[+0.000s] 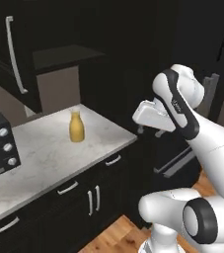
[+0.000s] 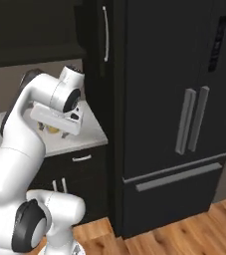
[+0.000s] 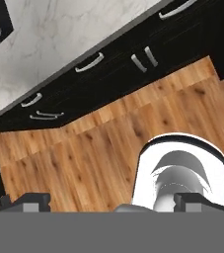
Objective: There is a tray on the dining counter. Grab the cup, mug, and pitcher and place them on the tray. The pitcher may be placed next to the tray if it cannot fit the tray.
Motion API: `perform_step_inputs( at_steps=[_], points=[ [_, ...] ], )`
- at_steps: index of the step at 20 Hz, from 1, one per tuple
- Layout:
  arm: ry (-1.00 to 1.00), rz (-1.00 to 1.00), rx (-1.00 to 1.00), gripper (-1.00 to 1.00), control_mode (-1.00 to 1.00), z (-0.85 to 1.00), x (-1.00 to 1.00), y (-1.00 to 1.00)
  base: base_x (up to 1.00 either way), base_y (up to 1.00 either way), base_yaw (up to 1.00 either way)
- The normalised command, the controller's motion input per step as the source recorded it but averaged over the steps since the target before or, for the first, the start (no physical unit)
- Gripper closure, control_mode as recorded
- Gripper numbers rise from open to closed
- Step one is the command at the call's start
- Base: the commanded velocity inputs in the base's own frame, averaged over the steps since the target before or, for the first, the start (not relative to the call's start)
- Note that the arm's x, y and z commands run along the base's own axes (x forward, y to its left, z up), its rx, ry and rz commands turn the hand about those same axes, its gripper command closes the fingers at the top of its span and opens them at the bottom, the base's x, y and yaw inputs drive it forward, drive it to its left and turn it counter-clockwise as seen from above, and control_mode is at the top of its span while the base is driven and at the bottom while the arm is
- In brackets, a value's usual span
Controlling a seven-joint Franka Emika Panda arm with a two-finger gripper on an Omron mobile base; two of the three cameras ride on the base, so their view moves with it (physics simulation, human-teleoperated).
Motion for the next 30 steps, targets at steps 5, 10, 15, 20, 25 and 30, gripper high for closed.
perform_step_inputs(
  at_steps=[5,10,15,20,25,30],
  points=[
    [0.0,0.0,0.0,-1.0,1.0,0.0,0.0,0.0,0.58,0.0,0.42],
    [0.0,0.0,0.0,-1.0,1.0,0.0,0.0,0.0,0.59,0.0,0.33],
    [0.0,0.0,0.0,-1.0,1.0,0.0,0.0,0.0,0.36,0.0,0.21],
    [0.0,0.0,0.0,-1.0,1.0,0.0,0.0,0.0,0.23,0.0,0.09],
    [0.0,0.0,0.0,-1.0,1.0,0.0,0.0,0.0,0.63,-0.01,0.03],
    [0.0,0.0,0.0,-1.0,1.0,0.0,0.0,0.0,0.88,0.0,0.04]
  ],
)
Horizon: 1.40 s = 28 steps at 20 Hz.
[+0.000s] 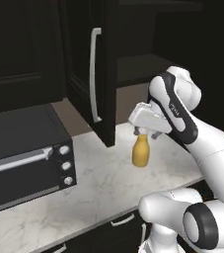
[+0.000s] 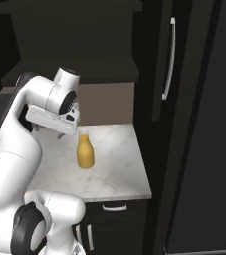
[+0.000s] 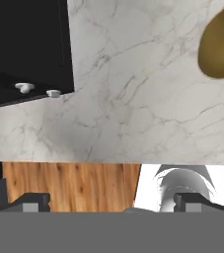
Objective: There is a tray on the dining counter. Grab the cup, mug, and pitcher and place them on the tray. The pitcher may be placed next to the tray if it cannot fit the tray.
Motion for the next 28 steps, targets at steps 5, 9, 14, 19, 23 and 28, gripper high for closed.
perform_step_inputs(
  at_steps=[5,9,14,19,23,28],
  points=[
    [0.0,0.0,0.0,-1.0,1.0,0.0,0.0,0.0,0.54,0.0,0.04],
    [-0.17,0.02,-0.25,-1.0,-1.0,0.0,0.24,-0.02,0.0,0.0,0.0],
    [-0.24,0.0,-0.34,-1.0,-1.0,0.0,0.5,-0.1,0.0,0.0,0.0],
    [-0.14,0.0,-0.26,-1.0,-1.0,0.0,0.47,-0.04,0.0,0.0,0.0],
    [-0.02,0.0,-0.13,-1.0,-1.0,-0.11,0.43,-0.2,0.0,0.0,0.0],
    [0.0,0.0,-0.01,-1.0,-1.0,-0.32,0.38,-0.31,0.0,0.0,0.0]
  ],
)
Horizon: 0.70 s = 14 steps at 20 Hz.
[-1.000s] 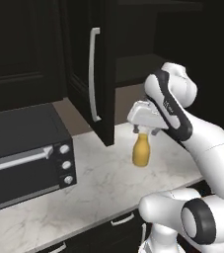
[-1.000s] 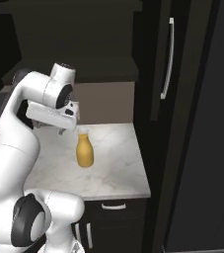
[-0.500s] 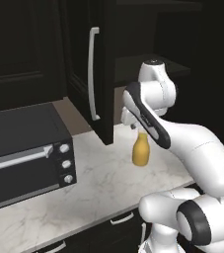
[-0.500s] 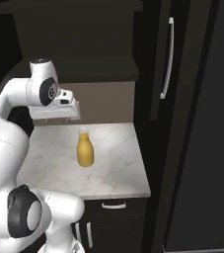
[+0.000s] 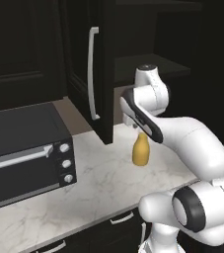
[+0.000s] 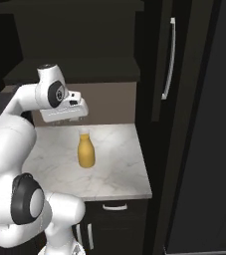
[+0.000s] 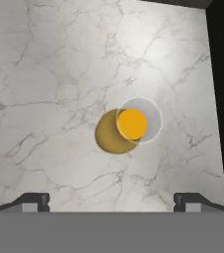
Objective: There is a tray on the dining counter. Grab the cup, mug, and pitcher and place them on the tray. The pitcher may be placed next to the tray if it cannot fit the tray.
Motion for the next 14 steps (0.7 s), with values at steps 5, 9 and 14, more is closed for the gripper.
perform_step_inputs(
  at_steps=[5,9,14],
  points=[
    [0.01,0.0,0.0,-1.0,-1.0,-0.4,0.26,-0.19,0.0,0.0,0.0],
    [0.0,0.0,0.0,-1.0,-1.0,-0.45,0.02,-0.03,0.0,0.0,0.0],
    [0.0,0.0,0.0,-1.0,-1.0,-0.32,0.07,0.0,0.0,0.0,0.0]
  ],
)
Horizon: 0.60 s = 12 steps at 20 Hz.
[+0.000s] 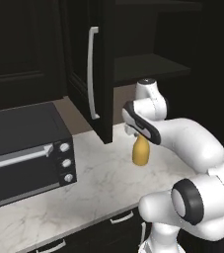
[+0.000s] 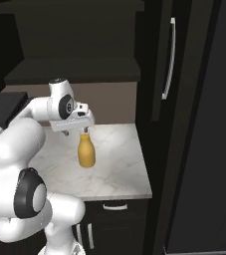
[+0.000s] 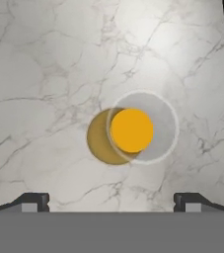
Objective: There is a tray on the dining counter. Grab the cup, mug, and pitcher and place them on the tray. The pitcher may be placed next to the tray if it cannot fit the tray.
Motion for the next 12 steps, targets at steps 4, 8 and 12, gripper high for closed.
perform_step_inputs(
  at_steps=[4,8,12],
  points=[
    [0.0,0.0,0.0,-1.0,-1.0,-0.11,0.28,-0.03,0.0,0.0,0.0],
    [0.0,0.0,0.0,-1.0,-1.0,-0.01,0.33,-0.08,0.0,0.0,0.0],
    [0.0,0.0,0.0,-1.0,-1.0,0.0,0.17,-0.09,0.0,0.0,0.0]
  ],
)
